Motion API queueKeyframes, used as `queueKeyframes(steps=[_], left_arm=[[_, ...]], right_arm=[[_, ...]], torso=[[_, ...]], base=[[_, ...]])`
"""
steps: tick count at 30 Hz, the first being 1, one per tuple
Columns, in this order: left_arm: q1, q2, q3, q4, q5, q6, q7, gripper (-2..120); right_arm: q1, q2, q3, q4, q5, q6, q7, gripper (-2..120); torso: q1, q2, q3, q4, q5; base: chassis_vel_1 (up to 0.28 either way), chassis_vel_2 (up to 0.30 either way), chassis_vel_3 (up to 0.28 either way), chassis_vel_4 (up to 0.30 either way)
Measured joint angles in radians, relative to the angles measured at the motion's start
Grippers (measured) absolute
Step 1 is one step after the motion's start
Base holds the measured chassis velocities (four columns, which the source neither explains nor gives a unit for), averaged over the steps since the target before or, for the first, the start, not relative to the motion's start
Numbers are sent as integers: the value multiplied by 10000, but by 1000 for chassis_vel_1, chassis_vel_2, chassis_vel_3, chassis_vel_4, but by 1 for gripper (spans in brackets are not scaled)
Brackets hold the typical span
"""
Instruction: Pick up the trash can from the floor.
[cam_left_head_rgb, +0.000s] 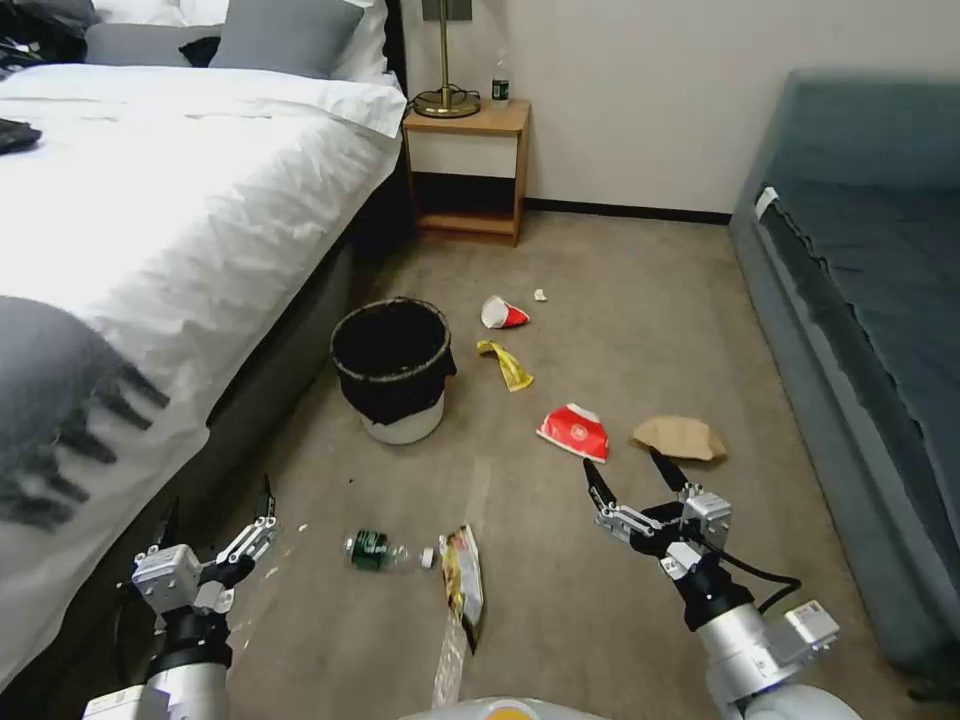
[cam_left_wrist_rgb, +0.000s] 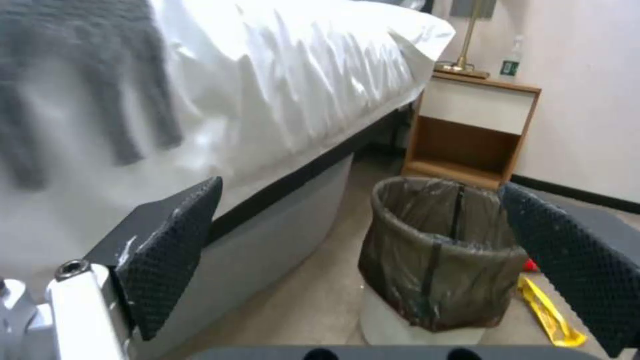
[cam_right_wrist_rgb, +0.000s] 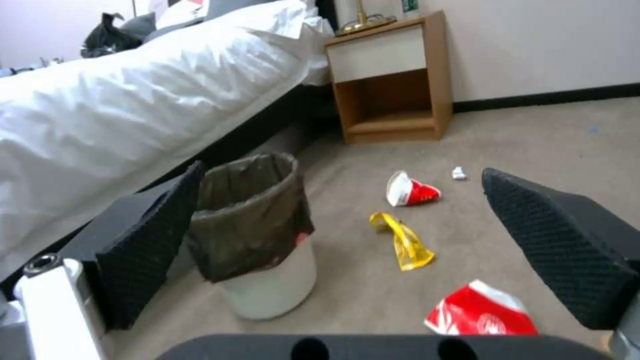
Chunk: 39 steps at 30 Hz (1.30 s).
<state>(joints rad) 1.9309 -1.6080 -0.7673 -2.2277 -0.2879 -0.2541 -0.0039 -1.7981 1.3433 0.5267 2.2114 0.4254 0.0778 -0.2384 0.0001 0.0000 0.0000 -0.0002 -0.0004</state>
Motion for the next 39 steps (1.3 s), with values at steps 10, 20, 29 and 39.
queueKeyframes(steps=[10,20,29,39], left_arm=[[-131,0,-42,-34,-312,187,-26,100],[-609,123,-257,-231,-1441,814,-259,100],[-1677,1898,-398,-549,-3648,2933,-1286,100],[-3806,5283,-332,1315,-5693,5159,-2332,100]], right_arm=[[17,-27,26,23,123,-44,-13,100],[91,-296,3,71,236,-49,-32,100],[427,-932,-57,-114,431,-107,-44,100],[981,-1204,-151,-442,532,-176,12,100]], torso=[[1,0,2,1,3],[-1,0,-1,1,3],[0,0,0,1,2],[0,0,0,0,-3]], base=[[-167,176,163,-172],[-16,21,12,-14],[0,0,0,0],[0,0,0,0]])
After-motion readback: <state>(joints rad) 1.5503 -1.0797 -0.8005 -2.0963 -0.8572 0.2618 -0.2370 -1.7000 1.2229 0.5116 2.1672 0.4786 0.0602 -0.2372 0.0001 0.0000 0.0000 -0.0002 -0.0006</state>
